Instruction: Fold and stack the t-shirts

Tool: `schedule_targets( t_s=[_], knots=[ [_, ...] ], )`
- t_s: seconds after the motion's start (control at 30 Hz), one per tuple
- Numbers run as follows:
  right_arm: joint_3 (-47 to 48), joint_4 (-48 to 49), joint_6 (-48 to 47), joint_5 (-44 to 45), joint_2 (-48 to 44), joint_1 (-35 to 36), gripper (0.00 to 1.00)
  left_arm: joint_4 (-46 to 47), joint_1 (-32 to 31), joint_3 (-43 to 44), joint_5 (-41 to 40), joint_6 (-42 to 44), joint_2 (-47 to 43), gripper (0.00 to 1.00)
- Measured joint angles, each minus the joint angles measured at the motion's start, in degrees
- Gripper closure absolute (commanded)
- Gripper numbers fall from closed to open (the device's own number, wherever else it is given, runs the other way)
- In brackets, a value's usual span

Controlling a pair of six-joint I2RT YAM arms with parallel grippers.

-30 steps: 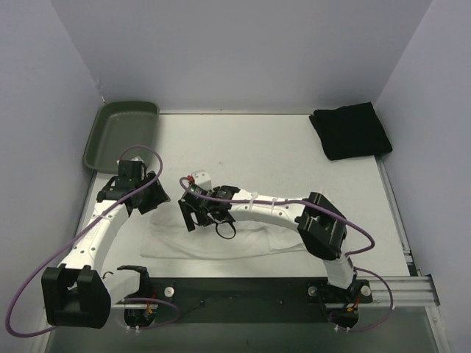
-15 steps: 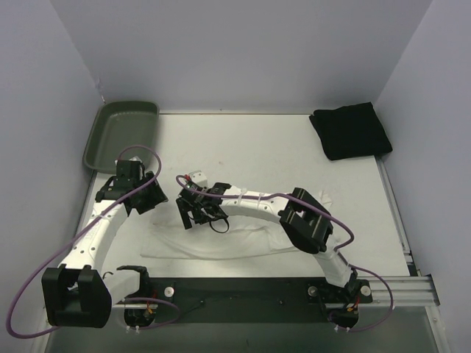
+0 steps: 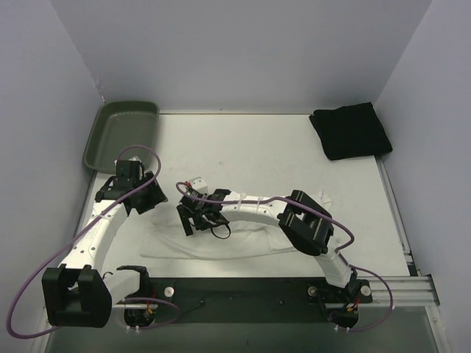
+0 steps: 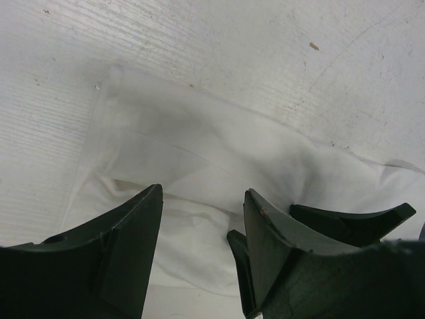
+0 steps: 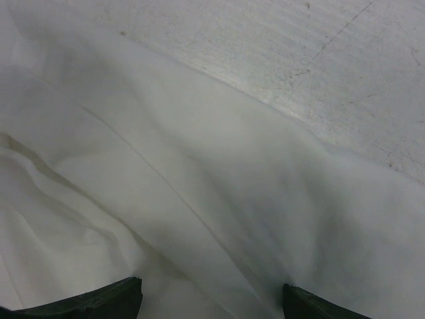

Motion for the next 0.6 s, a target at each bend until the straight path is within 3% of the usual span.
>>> schedule_targets(
  t_s=[0.6],
  knots=[
    [-1.55, -0.31, 0.85, 1.14, -3.32, 3.87, 0.14, 0.02, 0.0, -0.79, 0.07, -0.22, -1.73, 0.38]
  ],
)
